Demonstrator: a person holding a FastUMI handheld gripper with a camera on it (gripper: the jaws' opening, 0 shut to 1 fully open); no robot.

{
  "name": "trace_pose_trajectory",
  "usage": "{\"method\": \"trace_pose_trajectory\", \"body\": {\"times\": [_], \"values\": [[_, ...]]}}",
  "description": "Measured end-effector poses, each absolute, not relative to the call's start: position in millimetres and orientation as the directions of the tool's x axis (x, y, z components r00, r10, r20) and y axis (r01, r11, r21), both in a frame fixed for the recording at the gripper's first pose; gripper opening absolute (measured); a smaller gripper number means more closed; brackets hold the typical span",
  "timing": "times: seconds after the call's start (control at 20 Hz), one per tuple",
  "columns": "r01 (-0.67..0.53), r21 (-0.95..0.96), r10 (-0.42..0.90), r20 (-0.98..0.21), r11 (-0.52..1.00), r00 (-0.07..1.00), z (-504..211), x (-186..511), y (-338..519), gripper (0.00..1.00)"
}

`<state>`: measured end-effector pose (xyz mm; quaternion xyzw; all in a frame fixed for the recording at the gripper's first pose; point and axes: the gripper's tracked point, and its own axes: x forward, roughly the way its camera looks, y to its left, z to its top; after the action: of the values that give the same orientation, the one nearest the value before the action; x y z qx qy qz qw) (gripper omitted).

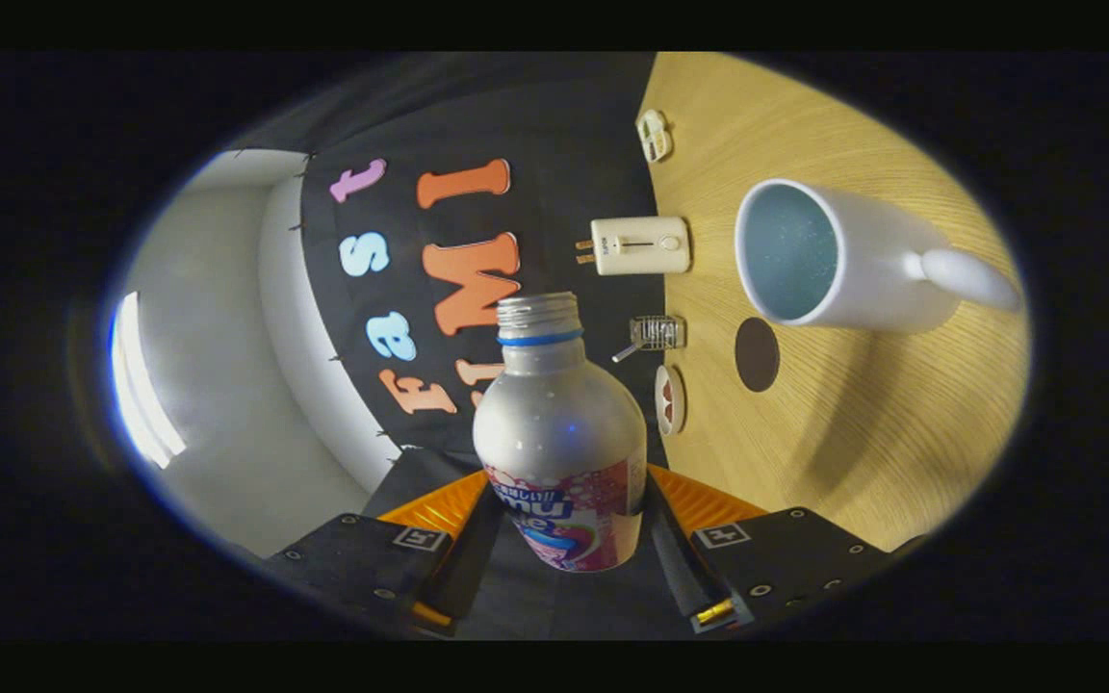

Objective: Take the bottle from table, then pour the juice into the cup, finally place the bottle on the coaster

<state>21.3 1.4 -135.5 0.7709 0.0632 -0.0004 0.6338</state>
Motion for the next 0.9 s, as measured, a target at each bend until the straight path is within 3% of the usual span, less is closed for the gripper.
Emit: {"method": "trace_pose_trajectory", "body": {"times": [0.9], "values": [[0.101,0.876,0.079,-0.072,-0.473,0.994,-143.4,32.1,-9.9,0.78]]}}
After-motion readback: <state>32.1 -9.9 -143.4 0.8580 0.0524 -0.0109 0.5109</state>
